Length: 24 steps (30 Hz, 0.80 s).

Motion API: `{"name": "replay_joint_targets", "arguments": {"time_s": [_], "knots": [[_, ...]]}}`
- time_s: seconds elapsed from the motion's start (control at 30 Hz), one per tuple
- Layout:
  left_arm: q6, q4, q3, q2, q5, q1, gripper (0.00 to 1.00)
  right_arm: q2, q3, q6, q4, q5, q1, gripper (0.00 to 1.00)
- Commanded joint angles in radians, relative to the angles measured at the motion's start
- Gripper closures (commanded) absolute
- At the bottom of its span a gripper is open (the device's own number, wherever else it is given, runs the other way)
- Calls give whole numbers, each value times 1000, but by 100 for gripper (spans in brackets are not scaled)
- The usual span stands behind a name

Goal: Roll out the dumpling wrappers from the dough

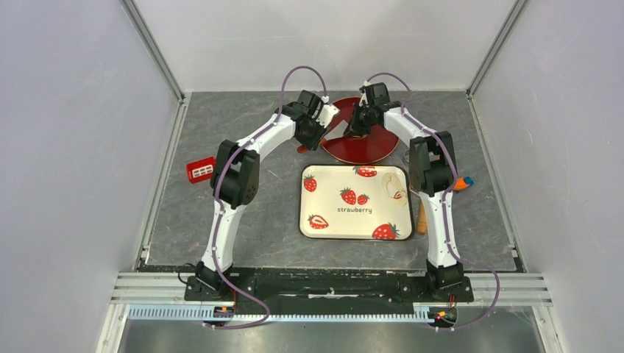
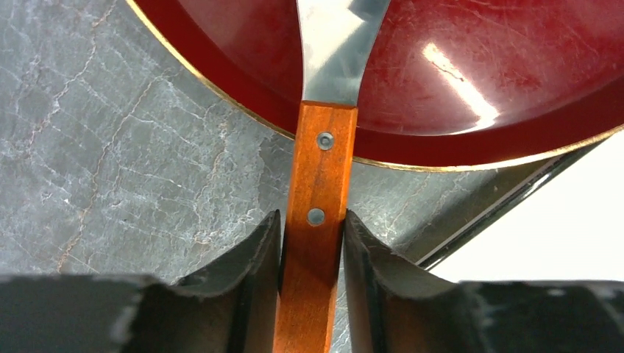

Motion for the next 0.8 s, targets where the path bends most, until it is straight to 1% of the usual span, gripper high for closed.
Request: {"name": "replay_joint_targets", "arguments": {"time_s": [0.0,0.07,0.17,0.3,0.4,0.53,0.77], "knots": [[79,-8,-9,-14,20,-16,66,16,61,20,5,-24,-6,100],[87,-14,-7,-19,21,-24,74,17,62,21,3,-17,-7,100],[94,-14,-6,-28,12,-39,81,16,70,19,-7,4,-9,100],[93,-19,14,-37,-10,-63,98,12,75,12,-26,38,-16,100],[55,-22,40,-27,-59,-72,98,8,79,-4,-43,69,-21,100],[-11,-52,100,-8,-62,-72,98,1,73,-26,-62,102,-24,100],[-81,-48,115,-15,-102,-72,98,7,74,-25,-64,113,-28,100]]}}
